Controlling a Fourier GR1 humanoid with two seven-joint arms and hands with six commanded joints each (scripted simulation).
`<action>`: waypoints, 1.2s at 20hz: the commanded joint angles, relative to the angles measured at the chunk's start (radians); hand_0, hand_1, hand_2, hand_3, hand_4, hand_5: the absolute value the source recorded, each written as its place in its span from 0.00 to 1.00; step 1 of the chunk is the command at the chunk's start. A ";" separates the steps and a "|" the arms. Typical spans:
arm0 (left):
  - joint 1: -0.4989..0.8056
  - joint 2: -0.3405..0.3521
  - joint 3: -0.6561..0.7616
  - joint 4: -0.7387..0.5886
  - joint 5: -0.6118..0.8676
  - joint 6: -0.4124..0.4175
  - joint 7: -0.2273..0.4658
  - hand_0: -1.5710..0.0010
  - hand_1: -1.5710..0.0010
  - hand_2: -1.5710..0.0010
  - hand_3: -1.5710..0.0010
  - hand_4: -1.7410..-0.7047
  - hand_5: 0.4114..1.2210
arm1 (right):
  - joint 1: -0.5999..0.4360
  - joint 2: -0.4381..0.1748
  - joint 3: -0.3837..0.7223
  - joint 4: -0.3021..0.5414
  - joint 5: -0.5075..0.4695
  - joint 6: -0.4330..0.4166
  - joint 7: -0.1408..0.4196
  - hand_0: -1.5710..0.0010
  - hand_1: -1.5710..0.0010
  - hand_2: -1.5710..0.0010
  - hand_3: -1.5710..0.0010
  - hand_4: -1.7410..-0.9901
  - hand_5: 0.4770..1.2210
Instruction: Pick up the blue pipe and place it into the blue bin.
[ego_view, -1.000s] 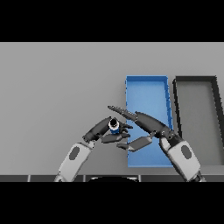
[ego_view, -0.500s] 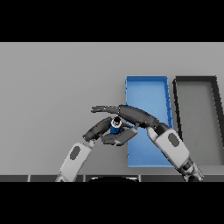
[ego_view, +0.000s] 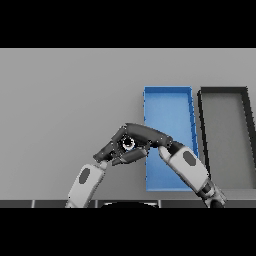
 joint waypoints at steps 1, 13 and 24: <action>0.004 0.003 0.007 -0.010 0.009 -0.011 0.010 0.00 0.00 0.00 0.07 0.03 1.00 | 0.011 -0.014 0.010 -0.012 0.005 -0.002 -0.021 0.09 0.09 0.09 0.17 0.10 0.69; -0.008 0.024 0.013 -0.012 -0.097 -0.015 -0.033 0.40 0.45 0.47 0.52 0.36 1.00 | 0.014 -0.051 0.064 -0.038 0.020 -0.113 -0.086 0.01 0.01 0.01 0.01 0.01 0.98; 0.016 0.006 0.042 -0.026 -0.132 -0.058 0.076 0.95 0.95 0.95 0.96 0.75 0.19 | 0.016 -0.045 0.071 -0.035 0.043 -0.134 -0.053 0.00 0.00 0.00 0.00 0.00 1.00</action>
